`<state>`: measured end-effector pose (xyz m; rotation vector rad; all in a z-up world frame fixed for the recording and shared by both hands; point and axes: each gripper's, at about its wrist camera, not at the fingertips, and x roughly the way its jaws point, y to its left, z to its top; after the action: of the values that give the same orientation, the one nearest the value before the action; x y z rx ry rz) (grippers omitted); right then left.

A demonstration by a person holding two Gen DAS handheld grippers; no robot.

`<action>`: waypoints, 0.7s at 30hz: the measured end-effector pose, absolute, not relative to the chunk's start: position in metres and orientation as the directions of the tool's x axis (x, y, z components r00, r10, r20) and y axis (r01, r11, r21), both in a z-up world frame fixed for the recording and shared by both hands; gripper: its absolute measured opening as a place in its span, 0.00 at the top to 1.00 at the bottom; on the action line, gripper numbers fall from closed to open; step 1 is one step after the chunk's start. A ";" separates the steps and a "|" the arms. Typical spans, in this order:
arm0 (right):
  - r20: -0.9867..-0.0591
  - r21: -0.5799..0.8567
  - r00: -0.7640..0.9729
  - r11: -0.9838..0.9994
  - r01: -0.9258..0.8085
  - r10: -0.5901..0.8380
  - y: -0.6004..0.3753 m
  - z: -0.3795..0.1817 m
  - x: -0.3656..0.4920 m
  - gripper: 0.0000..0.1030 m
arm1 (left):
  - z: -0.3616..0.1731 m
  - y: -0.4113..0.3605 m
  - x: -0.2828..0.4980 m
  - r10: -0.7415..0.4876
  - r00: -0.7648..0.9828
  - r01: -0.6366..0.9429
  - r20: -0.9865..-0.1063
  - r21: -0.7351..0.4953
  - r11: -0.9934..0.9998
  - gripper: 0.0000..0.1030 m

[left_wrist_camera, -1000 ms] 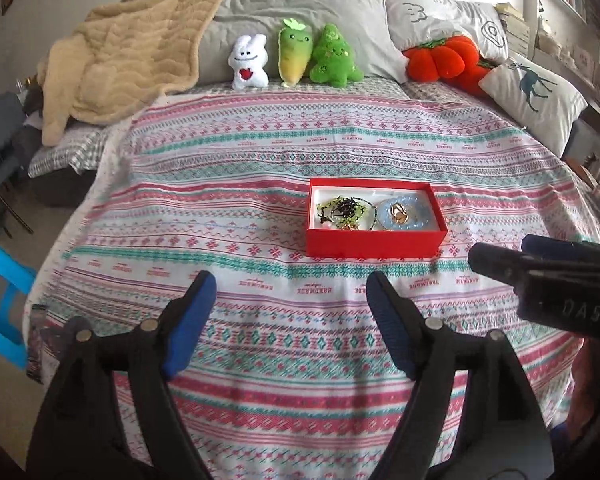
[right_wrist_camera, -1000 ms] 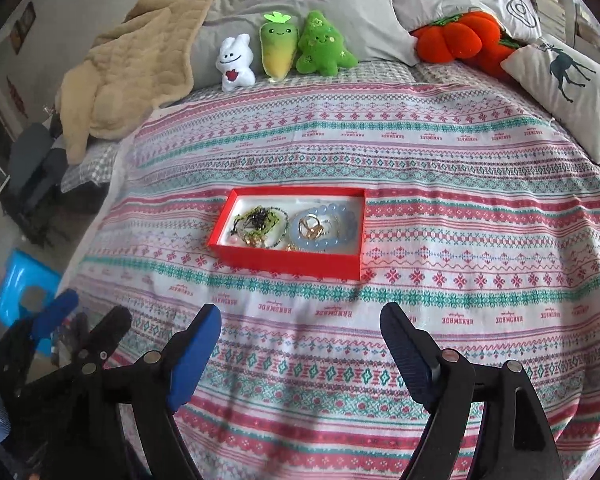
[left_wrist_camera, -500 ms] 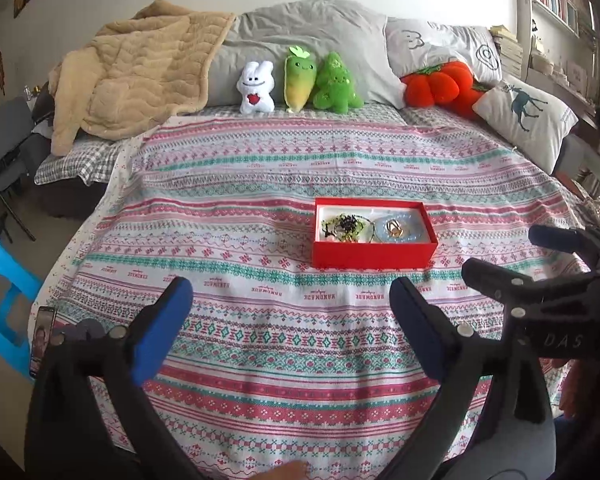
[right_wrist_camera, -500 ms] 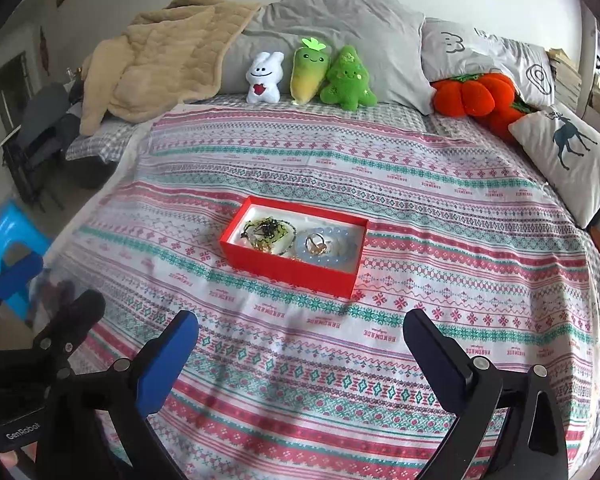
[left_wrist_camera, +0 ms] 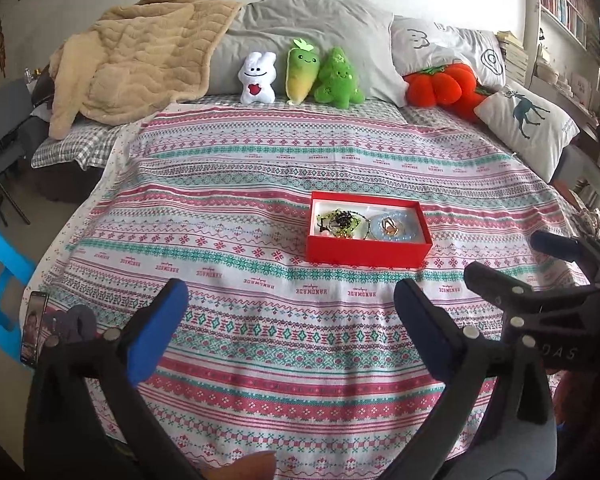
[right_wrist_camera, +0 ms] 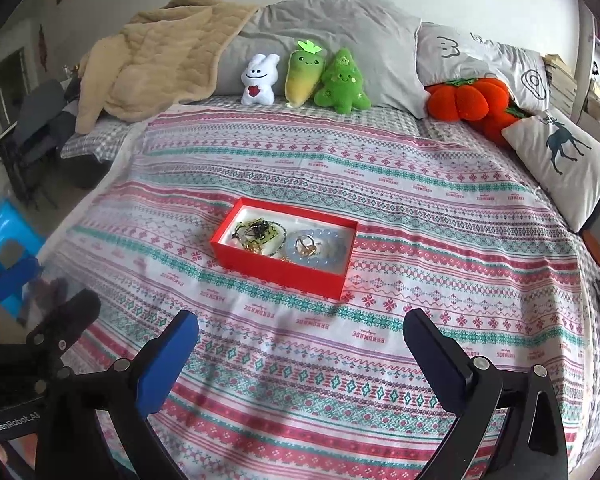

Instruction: Organize jewelry

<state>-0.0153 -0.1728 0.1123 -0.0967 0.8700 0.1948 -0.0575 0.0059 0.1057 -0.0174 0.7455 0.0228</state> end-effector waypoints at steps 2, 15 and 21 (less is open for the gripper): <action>-0.763 -0.024 0.636 0.978 -0.208 0.117 -0.171 0.113 -0.017 0.00 | 0.106 0.006 -0.057 0.015 0.735 -0.033 -0.678 -0.014 0.999 0.01; -0.763 -0.054 0.640 0.978 -0.203 0.091 -0.168 0.112 -0.017 0.00 | 0.104 0.009 -0.054 -0.018 0.719 -0.033 -0.695 -0.060 0.998 0.01; -0.766 -0.058 0.637 0.978 -0.202 0.086 -0.168 0.110 -0.017 0.00 | 0.103 0.010 -0.054 -0.024 0.715 -0.030 -0.698 -0.064 0.997 0.01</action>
<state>-0.0173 -0.1677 0.1104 -0.1434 0.8652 0.1654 -0.0539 0.0096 0.1027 -0.0726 0.7737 0.0033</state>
